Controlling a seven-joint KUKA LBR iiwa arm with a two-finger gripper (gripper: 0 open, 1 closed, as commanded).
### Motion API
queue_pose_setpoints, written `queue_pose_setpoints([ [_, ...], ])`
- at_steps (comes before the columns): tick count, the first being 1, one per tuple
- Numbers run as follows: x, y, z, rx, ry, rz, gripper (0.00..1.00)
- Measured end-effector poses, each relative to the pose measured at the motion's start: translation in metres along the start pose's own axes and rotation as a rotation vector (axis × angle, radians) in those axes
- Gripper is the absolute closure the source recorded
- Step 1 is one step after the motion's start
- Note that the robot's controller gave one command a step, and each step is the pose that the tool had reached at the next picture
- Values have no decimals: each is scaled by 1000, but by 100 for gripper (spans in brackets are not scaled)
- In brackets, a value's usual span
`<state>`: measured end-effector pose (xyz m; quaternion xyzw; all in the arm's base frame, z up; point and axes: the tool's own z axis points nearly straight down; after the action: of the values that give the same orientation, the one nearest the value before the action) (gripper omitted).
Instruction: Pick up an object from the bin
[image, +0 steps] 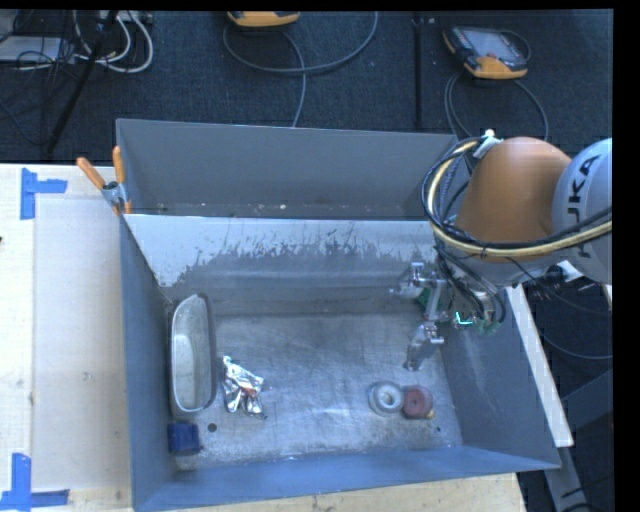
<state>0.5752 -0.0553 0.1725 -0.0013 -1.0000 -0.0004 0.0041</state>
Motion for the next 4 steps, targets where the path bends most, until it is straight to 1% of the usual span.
queue_pose_setpoints([
  [1, 83, -49, 39, 1, -3, -214, 0],
  [2, 68, -14, 89, -3, -3, -270, 0],
  [3, 67, -15, 86, 1, -6, -270, 100],
  [4, 67, -15, 86, 1, -6, -271, 0],
])
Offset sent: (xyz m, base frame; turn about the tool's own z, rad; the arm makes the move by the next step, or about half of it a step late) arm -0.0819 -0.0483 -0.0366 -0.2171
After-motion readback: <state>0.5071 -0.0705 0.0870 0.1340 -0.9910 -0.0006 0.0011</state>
